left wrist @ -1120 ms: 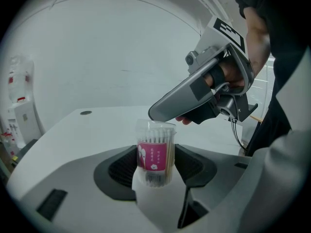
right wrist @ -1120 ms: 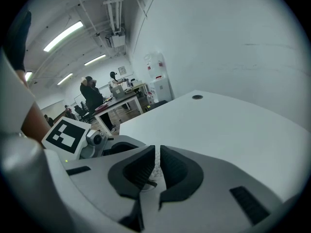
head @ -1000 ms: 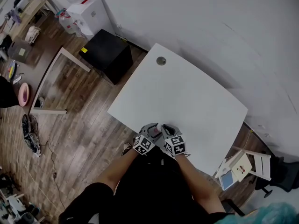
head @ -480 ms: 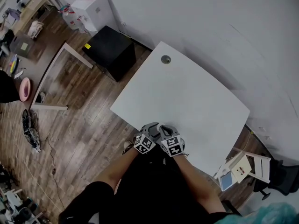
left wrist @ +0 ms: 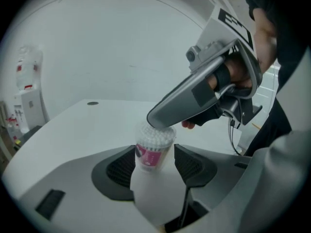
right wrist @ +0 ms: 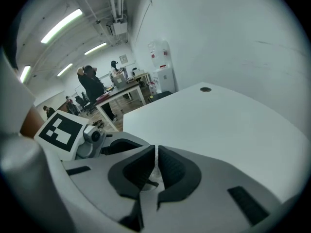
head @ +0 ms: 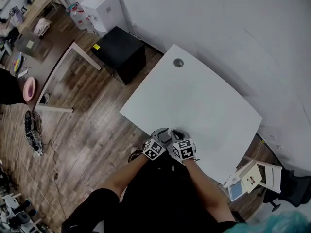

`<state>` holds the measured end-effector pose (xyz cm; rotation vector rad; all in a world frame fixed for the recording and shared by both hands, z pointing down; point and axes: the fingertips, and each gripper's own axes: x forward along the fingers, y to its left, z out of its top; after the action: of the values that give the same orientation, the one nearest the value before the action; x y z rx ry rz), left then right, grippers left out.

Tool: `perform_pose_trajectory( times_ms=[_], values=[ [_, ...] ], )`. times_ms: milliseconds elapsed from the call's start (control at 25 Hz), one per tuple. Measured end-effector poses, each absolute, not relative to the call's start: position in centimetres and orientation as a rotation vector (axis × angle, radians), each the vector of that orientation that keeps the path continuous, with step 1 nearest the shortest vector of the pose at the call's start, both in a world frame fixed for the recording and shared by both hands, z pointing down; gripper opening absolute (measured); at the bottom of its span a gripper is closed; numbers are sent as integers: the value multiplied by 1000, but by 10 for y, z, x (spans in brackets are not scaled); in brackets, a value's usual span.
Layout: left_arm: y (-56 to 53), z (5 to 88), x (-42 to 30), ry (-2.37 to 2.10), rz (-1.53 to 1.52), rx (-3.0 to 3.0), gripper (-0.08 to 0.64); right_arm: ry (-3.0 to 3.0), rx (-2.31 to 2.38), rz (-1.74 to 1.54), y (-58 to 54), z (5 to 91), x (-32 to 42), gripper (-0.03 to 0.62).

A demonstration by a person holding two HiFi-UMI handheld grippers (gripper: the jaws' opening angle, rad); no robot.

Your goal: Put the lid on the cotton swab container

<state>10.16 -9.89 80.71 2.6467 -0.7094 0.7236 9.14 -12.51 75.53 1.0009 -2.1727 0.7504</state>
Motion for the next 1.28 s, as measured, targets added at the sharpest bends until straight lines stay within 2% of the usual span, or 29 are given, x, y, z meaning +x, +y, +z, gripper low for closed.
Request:
perform_pose_trajectory(
  times_ms=[120, 200, 240, 440, 840, 1000, 1080, 1280],
  values=[
    [-90, 802, 94, -716, 692, 2613, 249, -2236, 978, 799, -121, 751, 86, 45],
    [-86, 799, 86, -724, 687, 2607, 249, -2249, 994, 811, -120, 749, 84, 103],
    [-84, 798, 82, -728, 682, 2604, 249, -2253, 1013, 811, -121, 748, 83, 110],
    [-81, 785, 60, -733, 632, 2593, 249, -2292, 1182, 779, -122, 723, 87, 110],
    [-73, 681, 9, -788, 378, 2573, 247, -2331, 1522, 724, -81, 651, 64, 110],
    [-50, 642, -16, -743, 346, 2597, 114, -2260, 1749, 701, -49, 618, 52, 110],
    [-39, 626, -29, -716, 323, 2602, 17, -2239, 1836, 721, -32, 605, 40, 110],
    [-3, 602, -38, -625, 320, 2630, 14, -2194, 1988, 697, 5, 574, 19, 110]
  ],
)
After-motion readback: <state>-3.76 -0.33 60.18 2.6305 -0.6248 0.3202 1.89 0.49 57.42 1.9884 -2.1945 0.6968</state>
